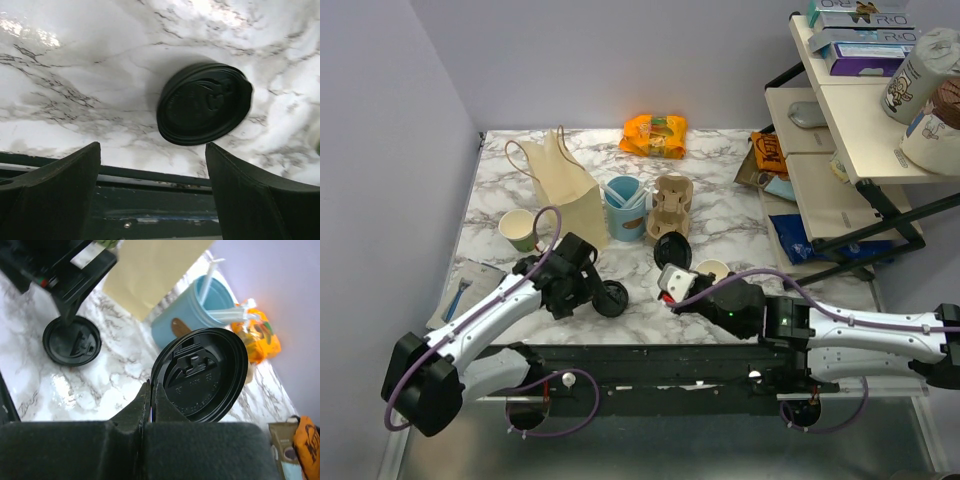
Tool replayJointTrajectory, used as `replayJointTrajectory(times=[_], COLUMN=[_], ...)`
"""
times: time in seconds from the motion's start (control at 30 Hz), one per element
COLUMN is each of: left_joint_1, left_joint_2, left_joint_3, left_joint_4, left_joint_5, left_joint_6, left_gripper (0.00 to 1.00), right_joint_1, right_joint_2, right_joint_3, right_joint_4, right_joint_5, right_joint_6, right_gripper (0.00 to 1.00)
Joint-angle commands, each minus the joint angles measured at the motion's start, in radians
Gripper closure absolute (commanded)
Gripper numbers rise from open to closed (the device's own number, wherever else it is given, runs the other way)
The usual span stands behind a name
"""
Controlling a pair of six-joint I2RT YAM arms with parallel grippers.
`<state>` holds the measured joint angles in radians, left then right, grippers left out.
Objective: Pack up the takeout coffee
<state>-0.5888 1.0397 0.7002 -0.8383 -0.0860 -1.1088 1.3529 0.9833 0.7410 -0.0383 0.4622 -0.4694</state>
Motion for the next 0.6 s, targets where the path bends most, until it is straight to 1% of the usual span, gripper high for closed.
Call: replayJointTrajectory(times=[0.0, 0.13, 0.17, 0.2, 0.27, 0.3, 0.37, 0.4, 0.47, 0.5, 0.57], left_joint_1=[0.004, 0.009, 0.010, 0.014, 0.018, 0.020, 0.023, 0.024, 0.026, 0.026, 0.026], left_joint_2=[0.056, 0.046, 0.058, 0.068, 0.101, 0.115, 0.151, 0.158, 0.183, 0.192, 0.223], left_joint_3=[-0.027, -0.070, -0.085, -0.093, -0.093, -0.094, -0.093, -0.097, -0.100, -0.105, -0.096], left_joint_4=[0.068, 0.107, 0.134, 0.148, 0.156, 0.159, 0.174, 0.198, 0.229, 0.255, 0.266], left_joint_5=[-0.046, -0.052, -0.054, -0.057, -0.064, -0.066, -0.052, -0.049, -0.035, -0.032, -0.026], left_joint_6=[0.035, 0.033, 0.035, 0.035, 0.040, 0.044, 0.059, 0.069, 0.079, 0.081, 0.093], left_gripper=[0.09, 0.11, 0.15, 0.21, 0.26, 0.35, 0.40, 0.46, 0.47, 0.50, 0.55], right_joint_1=[0.000, 0.000, 0.000, 0.000, 0.000, 0.000, 0.000, 0.000, -0.001, 0.000, 0.000], right_joint_2=[-0.064, -0.087, -0.090, -0.090, -0.086, -0.084, -0.080, -0.078, -0.080, -0.083, -0.087], right_joint_3=[-0.005, -0.003, -0.002, -0.003, -0.003, -0.002, -0.002, 0.000, -0.002, -0.002, -0.003], right_joint_4=[-0.034, -0.067, -0.075, -0.077, -0.075, -0.077, -0.077, -0.077, -0.077, -0.075, -0.077], right_joint_5=[0.110, 0.133, 0.139, 0.133, 0.124, 0.127, 0.136, 0.142, 0.147, 0.150, 0.151], right_joint_6=[0.100, 0.135, 0.152, 0.158, 0.161, 0.164, 0.161, 0.164, 0.163, 0.167, 0.166], right_gripper=[0.99, 0.99, 0.99, 0.99, 0.99, 0.99, 0.99, 0.99, 0.99, 0.99, 0.99])
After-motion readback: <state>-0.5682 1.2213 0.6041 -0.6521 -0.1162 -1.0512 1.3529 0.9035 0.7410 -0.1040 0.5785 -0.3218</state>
